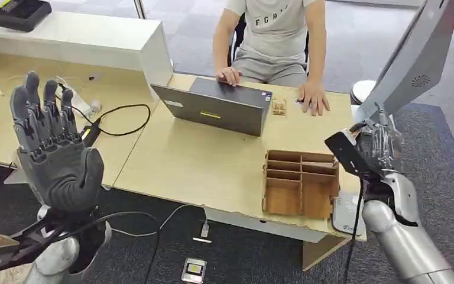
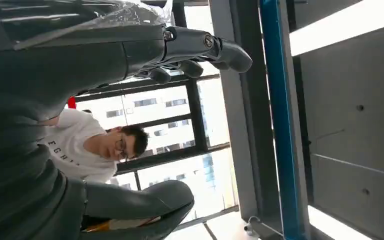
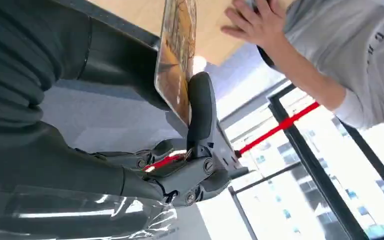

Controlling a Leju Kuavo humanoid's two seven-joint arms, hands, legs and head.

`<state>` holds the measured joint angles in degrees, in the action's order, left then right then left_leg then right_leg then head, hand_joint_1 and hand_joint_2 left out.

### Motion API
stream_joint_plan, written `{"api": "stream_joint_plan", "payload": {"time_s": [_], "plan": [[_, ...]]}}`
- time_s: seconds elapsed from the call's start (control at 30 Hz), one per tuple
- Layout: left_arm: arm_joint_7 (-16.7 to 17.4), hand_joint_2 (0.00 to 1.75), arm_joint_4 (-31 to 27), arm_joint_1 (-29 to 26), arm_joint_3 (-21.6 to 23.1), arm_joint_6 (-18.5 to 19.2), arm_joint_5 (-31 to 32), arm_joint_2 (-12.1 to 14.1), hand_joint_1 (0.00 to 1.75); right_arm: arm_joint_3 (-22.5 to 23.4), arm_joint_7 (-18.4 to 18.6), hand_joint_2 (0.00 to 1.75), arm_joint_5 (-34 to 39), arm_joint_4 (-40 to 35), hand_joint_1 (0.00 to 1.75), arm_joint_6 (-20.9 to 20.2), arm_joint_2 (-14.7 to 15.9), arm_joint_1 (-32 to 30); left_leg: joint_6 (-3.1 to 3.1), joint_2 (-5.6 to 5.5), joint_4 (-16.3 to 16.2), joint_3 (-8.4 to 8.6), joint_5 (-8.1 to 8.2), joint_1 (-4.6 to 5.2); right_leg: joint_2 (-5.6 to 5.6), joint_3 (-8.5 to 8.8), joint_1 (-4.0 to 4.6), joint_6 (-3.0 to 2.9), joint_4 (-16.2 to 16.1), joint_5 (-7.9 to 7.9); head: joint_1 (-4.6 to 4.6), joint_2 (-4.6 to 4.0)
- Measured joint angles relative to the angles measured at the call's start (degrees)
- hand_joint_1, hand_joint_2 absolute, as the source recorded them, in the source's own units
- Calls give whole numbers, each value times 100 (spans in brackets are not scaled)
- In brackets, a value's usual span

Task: Pass the card to the sensor for recognition and then transmit it.

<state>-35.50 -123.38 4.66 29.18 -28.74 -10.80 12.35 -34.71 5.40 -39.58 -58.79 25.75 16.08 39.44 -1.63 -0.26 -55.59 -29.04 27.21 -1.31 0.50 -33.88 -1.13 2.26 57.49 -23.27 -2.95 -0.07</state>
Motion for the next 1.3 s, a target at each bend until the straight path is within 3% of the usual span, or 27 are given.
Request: {"api": "stream_joint_plan", "payload": {"time_s": [0.2, 0.4, 0.7, 1.03, 1.3], "plan": [[-15, 175, 48, 78, 31, 22, -46, -11, 0, 319, 83, 175, -158, -1027, 175, 26, 175, -123, 0, 5, 1, 1, 0, 0, 4, 0, 0, 0, 0, 1, 0, 0], [-70, 175, 101, 180, 79, 59, -142, -33, 0, 382, -20, 175, -147, -1199, 175, -243, 153, 37, 0, 4, 1, -6, -1, -1, 3, 0, 0, 2, 1, 5, 0, 0], [-238, 175, 192, 275, 153, -24, -308, -92, 0, 255, -238, 175, -177, -85, 175, -275, -258, 996, 2, 1, 1, -8, -4, -1, 1, -1, 0, 1, 2, 6, -2, 0], [-295, 175, 205, 347, 289, -304, -374, -94, 0, -16, 140, 175, -639, 1497, 175, -288, -706, 1768, 2, -3, 1, -9, -4, -1, -1, 0, 0, 1, 2, 6, 0, 0], [-332, 175, 203, 345, 332, -383, -361, -92, 0, -162, 205, 175, -774, 2104, 175, -315, -839, 1944, 2, -3, 0, -8, -4, -1, -1, -1, 0, 1, 2, 6, 0, 0]]}}
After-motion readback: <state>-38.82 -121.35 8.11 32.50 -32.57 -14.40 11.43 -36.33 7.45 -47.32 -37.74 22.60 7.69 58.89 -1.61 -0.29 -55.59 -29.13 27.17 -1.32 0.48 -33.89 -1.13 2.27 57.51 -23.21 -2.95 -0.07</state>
